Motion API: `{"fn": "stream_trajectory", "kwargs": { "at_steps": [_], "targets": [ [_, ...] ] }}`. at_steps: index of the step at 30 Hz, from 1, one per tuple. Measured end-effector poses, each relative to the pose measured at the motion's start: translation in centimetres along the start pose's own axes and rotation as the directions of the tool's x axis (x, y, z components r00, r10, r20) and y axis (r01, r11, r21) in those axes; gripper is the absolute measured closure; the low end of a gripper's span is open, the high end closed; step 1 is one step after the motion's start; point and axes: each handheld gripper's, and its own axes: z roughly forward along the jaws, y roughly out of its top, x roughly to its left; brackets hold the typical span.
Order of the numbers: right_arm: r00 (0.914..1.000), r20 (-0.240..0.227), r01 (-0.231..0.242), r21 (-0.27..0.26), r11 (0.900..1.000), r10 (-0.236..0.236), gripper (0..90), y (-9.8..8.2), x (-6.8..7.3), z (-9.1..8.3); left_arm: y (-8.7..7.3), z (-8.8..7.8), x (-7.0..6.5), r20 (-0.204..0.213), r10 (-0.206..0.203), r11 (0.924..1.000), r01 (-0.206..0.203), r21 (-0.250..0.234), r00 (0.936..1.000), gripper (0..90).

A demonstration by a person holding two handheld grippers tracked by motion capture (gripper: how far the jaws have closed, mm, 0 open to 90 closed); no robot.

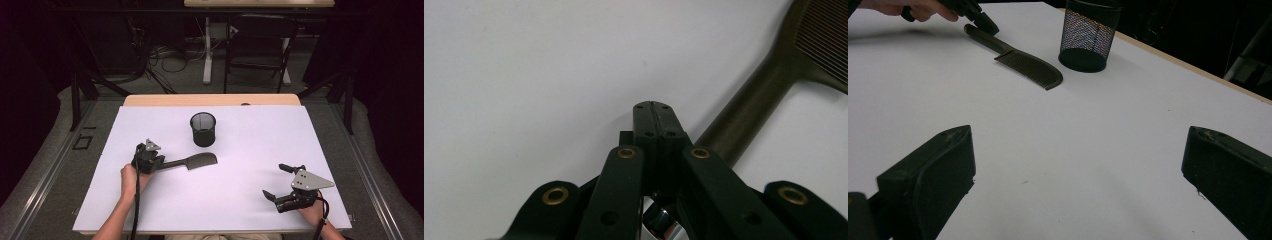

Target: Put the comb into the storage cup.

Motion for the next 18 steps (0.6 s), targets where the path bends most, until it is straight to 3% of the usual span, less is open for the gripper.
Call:
{"fn": "stream_trajectory", "kwargs": {
  "at_steps": [18],
  "targets": [
    [0.9999,-0.001,-0.011,0.004,1.0,0.011,0.0,-0.01,-0.13,0.08,-0.11,-0.39,-0.19,0.037,0.01,0.9997,-0.011,0.022,0.9992,90.0]
  ]
}}
